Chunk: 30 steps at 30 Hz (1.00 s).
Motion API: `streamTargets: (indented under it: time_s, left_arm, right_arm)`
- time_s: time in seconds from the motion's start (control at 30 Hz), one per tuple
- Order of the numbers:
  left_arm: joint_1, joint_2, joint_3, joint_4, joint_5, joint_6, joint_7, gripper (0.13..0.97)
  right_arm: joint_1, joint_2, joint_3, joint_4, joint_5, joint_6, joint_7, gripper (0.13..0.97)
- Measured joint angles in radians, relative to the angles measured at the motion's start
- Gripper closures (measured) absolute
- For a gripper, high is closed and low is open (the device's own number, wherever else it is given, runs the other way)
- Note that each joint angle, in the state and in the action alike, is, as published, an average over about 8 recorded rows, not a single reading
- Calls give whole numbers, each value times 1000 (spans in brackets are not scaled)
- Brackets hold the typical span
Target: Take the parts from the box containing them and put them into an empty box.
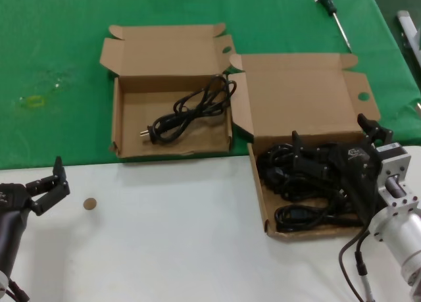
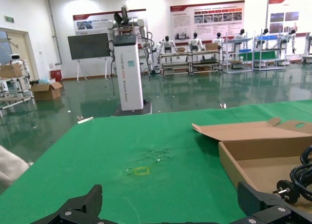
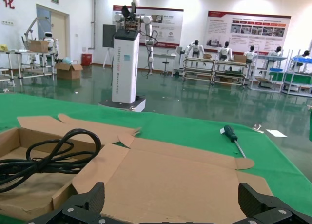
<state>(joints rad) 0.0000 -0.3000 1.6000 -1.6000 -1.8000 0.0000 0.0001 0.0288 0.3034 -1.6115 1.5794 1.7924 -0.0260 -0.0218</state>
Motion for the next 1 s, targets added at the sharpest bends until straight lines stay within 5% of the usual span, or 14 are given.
streamTargets:
  time_s: [1.0]
  left_arm:
    - [0,0,0,0,0,0,0,132]
  right_arm:
    - [0,0,0,0,0,0,0,129]
